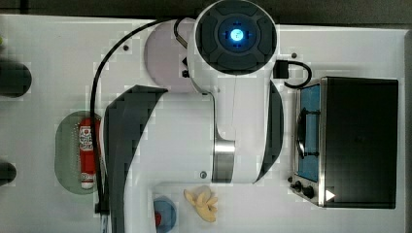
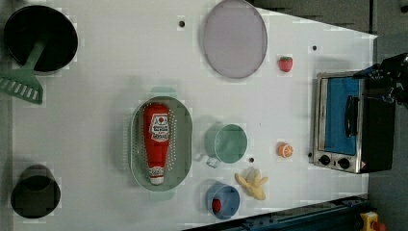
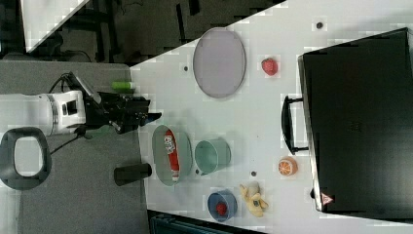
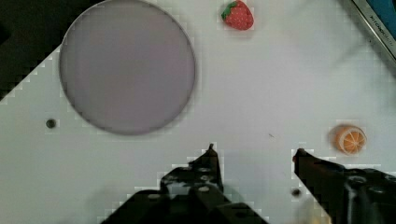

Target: Pick ketchup from strainer and place it on the table

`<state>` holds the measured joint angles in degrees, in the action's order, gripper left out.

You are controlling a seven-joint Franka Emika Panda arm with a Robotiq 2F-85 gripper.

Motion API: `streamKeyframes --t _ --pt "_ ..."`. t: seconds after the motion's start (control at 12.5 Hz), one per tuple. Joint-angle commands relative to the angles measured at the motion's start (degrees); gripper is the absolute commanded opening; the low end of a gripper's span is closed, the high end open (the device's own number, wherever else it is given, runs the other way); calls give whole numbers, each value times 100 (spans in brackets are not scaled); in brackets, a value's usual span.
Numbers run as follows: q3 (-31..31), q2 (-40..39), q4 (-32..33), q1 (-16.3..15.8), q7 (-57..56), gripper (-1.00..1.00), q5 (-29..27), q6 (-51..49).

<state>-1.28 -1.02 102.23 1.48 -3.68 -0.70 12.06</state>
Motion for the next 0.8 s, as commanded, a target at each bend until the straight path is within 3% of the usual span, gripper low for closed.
streamKeyframes --t 0.08,0.24,0.8 --pt "-362 1601 621 586 467 59 -118 -1066" --pt "-473 1573 621 541 467 99 -132 -1062" --pt "-1792 1211 621 213 475 100 -131 -270"
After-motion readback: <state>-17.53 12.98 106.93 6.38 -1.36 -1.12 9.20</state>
